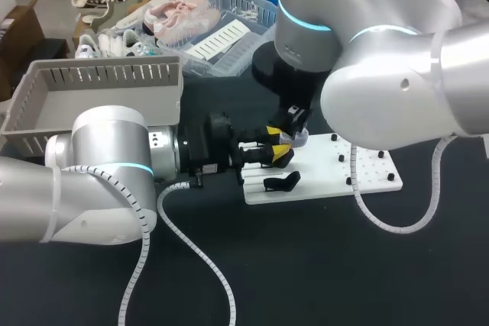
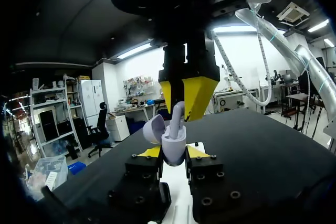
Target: Pick up each earbud case from the left stands, insert the matching earbuds, close the lid, and place the case in the box.
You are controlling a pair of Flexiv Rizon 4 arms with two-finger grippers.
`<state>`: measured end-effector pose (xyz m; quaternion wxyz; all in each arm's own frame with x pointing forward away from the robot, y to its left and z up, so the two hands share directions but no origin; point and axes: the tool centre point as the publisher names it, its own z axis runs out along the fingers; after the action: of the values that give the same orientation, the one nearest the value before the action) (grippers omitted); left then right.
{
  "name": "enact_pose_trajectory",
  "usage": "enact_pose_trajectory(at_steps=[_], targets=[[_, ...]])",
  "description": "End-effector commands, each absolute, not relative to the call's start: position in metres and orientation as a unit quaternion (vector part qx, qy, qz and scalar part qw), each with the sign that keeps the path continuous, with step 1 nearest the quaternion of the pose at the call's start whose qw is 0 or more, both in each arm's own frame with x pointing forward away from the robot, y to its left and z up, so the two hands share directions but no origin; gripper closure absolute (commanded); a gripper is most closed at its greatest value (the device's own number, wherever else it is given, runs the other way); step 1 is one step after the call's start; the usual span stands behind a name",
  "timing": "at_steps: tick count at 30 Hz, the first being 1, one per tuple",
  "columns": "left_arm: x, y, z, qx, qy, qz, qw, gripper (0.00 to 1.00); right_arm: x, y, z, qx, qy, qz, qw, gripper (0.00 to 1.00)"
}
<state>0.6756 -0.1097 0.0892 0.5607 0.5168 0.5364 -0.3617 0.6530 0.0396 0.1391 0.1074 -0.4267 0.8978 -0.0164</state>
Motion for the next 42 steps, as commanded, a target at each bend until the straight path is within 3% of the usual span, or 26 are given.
enact_pose_trajectory(at_steps=[1,42], targets=[[0.674,-0.111,0.089,0.515,0.538,-0.358,0.564,1.0,0.653,0.039,0.139,-0.425,0.899,-0.017,0.107,1.0],[0.674,-0.111,0.089,0.515,0.538,-0.358,0.564,1.0,0.666,0.04,0.133,-0.426,0.899,-0.01,0.099,1.0]])
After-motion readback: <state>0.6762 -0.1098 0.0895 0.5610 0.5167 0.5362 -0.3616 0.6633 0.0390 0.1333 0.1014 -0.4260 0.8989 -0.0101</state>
